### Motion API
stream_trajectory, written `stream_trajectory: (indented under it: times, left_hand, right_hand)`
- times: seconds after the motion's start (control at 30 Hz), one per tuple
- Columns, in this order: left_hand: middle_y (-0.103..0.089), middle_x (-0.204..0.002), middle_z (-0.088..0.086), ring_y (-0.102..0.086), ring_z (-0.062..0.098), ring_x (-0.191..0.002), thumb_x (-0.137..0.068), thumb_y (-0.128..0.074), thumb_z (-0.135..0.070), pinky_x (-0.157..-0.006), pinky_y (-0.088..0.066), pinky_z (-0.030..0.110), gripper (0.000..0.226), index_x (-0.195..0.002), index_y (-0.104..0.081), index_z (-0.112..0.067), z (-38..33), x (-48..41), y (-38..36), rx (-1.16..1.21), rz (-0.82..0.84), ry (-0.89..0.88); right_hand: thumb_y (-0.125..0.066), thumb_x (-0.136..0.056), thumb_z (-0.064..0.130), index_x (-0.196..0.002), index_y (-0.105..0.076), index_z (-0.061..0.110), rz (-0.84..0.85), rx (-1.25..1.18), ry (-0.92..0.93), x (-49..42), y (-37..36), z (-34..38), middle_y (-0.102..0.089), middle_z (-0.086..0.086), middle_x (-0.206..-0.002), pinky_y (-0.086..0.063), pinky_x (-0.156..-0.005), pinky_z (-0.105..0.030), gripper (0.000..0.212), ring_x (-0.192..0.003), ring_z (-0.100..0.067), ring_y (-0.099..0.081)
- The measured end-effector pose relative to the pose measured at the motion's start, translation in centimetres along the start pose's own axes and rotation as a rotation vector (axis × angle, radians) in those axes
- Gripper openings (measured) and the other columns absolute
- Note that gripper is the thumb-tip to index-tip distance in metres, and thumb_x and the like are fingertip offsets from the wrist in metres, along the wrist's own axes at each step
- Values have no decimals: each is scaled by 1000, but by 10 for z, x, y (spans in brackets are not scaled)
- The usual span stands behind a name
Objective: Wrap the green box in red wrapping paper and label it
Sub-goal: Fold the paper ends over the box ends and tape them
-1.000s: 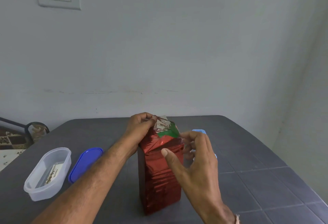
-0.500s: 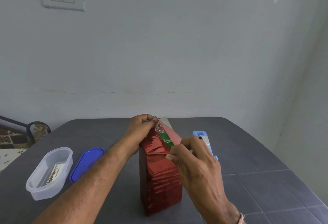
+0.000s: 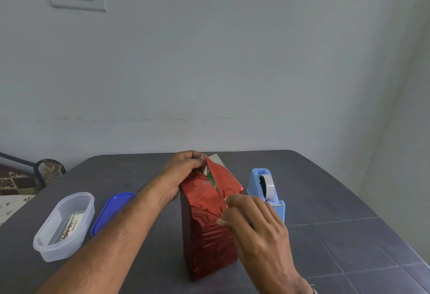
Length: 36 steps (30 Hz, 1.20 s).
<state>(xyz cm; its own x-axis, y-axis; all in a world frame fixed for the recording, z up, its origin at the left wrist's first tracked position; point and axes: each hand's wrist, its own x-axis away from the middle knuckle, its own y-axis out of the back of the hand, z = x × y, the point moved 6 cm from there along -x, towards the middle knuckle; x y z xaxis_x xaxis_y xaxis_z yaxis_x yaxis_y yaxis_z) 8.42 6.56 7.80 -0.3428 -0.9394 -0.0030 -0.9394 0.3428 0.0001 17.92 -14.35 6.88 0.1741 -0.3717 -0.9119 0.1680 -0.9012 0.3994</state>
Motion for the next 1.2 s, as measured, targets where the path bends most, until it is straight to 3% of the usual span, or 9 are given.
stream_trajectory:
  times: [0.2, 0.33, 0.4, 0.5, 0.67, 0.97, 1.07, 1.2]
  left_hand:
    - [-76, -83, 6, -70, 11, -69, -97, -65, -10, -58, -54, 18, 14, -100, -78, -8, -2, 2, 4, 19, -16, -65]
    - [-75, -81, 9, -71, 13, -67, -97, -63, -12, -56, -54, 18, 16, -94, -77, -6, -4, 5, 5, 59, -91, -122]
    - [-74, -80, 10, -70, 14, -66, -97, -61, -14, -53, -52, 18, 19, -94, -76, -3, -4, 6, 4, 46, -108, -137]
    - [-74, -81, 9, -69, 16, -70, -97, -58, -13, -54, -52, 17, 21, -94, -76, -3, -4, 6, 5, -8, -112, -128]
    - [-75, -83, 9, -69, 18, -75, -97, -54, -11, -61, -54, 21, 25, -96, -78, -5, 1, 4, 1, -33, -41, -40]
    - [-74, -79, 7, -69, 11, -67, -99, -54, -15, -55, -52, 19, 26, -92, -77, -5, 0, 3, -1, -108, -58, -69]
    - [-73, -81, 8, -67, 14, -71, -102, -59, -30, -63, -52, 23, 31, -93, -73, -3, 0, -1, 2, -102, -98, -117]
    - [-57, -69, -3, -53, 9, -64, -96, -59, -58, -62, -42, 22, 47, -83, -59, -13, -8, 4, 4, -196, -123, -189]
  right_hand:
    - [-63, -103, 26, -84, -69, 14, -17, -51, -24, -1, -3, 0, -70, -1, -115, -55, -95, -42, 23, -110, -20, -67]
    - [-44, -111, 31, -83, -66, 12, -5, -143, -98, -7, -9, -2, -66, -4, -126, -61, -75, -34, 40, -106, -19, -70]
    - [-38, -113, 34, -86, -63, 11, 4, -203, -127, -6, -14, -3, -64, -6, -129, -62, -72, -33, 44, -105, -20, -71]
    - [-39, -112, 32, -87, -61, 11, 21, -205, -101, -3, -18, -2, -63, -3, -129, -61, -79, -34, 39, -114, -20, -68]
    - [-41, -111, 36, -84, -67, 15, 19, -64, 12, -4, -14, 4, -70, 5, -111, -56, -91, -36, 43, -121, -18, -65]
    - [-46, -111, 25, -86, -67, 12, 8, -92, 14, 2, -17, 3, -69, 3, -108, -58, -85, -34, 35, -119, -20, -65]
    - [-55, -105, 20, -84, -65, 11, 7, -112, 14, 0, -15, 2, -67, 3, -106, -57, -84, -31, 25, -112, -18, -66]
    - [-52, -106, 20, -83, -65, 11, 34, -138, -2, -3, -15, 1, -66, 4, -104, -55, -84, -26, 27, -107, -16, -65]
